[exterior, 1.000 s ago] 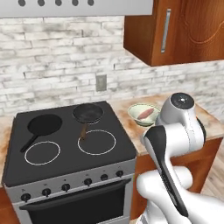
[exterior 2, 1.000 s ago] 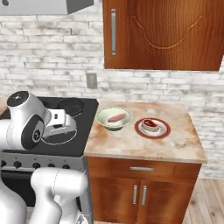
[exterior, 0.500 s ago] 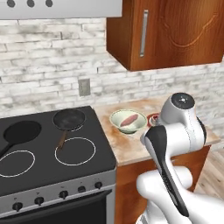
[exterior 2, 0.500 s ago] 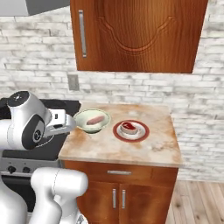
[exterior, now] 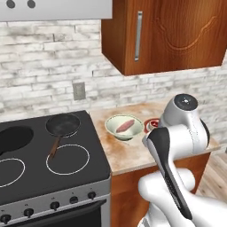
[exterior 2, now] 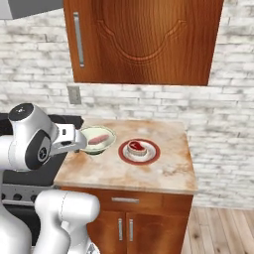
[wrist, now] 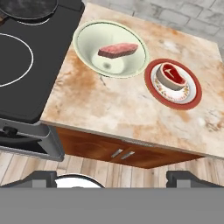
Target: Place one of the steaks on the plate and the other in the bowl. Then place the bowl in the fridge.
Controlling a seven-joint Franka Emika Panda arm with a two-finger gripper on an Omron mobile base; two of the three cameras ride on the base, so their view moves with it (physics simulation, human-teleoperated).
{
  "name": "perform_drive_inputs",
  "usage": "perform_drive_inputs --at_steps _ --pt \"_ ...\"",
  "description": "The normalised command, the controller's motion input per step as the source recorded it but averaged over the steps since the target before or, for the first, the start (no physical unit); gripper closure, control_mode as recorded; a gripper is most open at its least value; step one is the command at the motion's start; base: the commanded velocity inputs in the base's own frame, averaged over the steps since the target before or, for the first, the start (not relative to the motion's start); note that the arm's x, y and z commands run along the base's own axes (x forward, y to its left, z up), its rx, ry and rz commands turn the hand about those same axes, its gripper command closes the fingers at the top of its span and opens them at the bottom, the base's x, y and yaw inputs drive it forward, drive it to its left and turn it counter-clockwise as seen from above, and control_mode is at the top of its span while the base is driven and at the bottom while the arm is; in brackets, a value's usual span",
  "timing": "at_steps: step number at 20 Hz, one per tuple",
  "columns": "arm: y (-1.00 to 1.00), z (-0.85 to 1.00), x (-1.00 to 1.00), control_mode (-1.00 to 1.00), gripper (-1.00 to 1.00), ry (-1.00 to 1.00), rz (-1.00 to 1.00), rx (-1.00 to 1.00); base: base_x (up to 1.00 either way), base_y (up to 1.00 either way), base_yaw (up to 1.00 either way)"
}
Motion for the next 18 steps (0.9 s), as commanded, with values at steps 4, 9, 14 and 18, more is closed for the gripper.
perform_drive_inputs --at_steps 4,9,14,18 --pt "0.0 0.0 0.0 1.0 -1.0 0.0 0.0 0.0 0.28 -0.09 0.0" --pt "0.0 0.0 0.0 1.0 -1.0 0.0 0.0 0.0 0.25 -0.02 0.02" --pt "0.0 0.0 0.0 1.0 -1.0 0.0 0.0 0.0 0.22 -0.01 0.08" --pt "-0.04 -0.06 0.22 -1.0 -1.0 0.0 0.14 0.0 0.06 0.0 0.03"
